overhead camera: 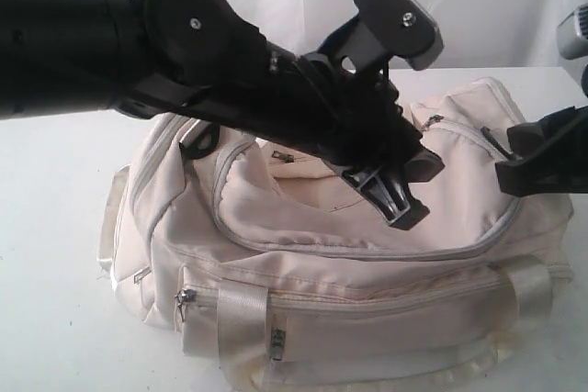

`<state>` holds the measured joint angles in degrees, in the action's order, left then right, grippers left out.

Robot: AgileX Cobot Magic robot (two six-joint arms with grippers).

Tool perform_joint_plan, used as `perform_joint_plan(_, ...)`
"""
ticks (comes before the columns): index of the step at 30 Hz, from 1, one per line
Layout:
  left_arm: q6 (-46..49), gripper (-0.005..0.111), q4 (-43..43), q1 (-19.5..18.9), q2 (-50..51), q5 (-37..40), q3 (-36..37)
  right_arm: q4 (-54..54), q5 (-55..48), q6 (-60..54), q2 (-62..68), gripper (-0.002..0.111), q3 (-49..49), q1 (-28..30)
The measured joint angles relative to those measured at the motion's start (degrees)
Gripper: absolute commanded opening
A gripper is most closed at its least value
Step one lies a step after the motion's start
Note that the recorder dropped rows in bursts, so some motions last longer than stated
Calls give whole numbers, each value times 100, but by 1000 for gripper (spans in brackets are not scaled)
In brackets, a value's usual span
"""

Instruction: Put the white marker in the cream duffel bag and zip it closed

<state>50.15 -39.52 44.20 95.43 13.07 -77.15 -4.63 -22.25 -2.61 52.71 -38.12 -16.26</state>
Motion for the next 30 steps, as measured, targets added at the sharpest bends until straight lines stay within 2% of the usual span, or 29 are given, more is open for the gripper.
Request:
perform_joint_plan(19,-299,43,43,-950,-329,703,0,605,841,18,-1322,34,1143,0)
perform_joint_plan(30,-333,43,194,-1017,-329,717,0,753,1047,131,-1817,34,1581,0)
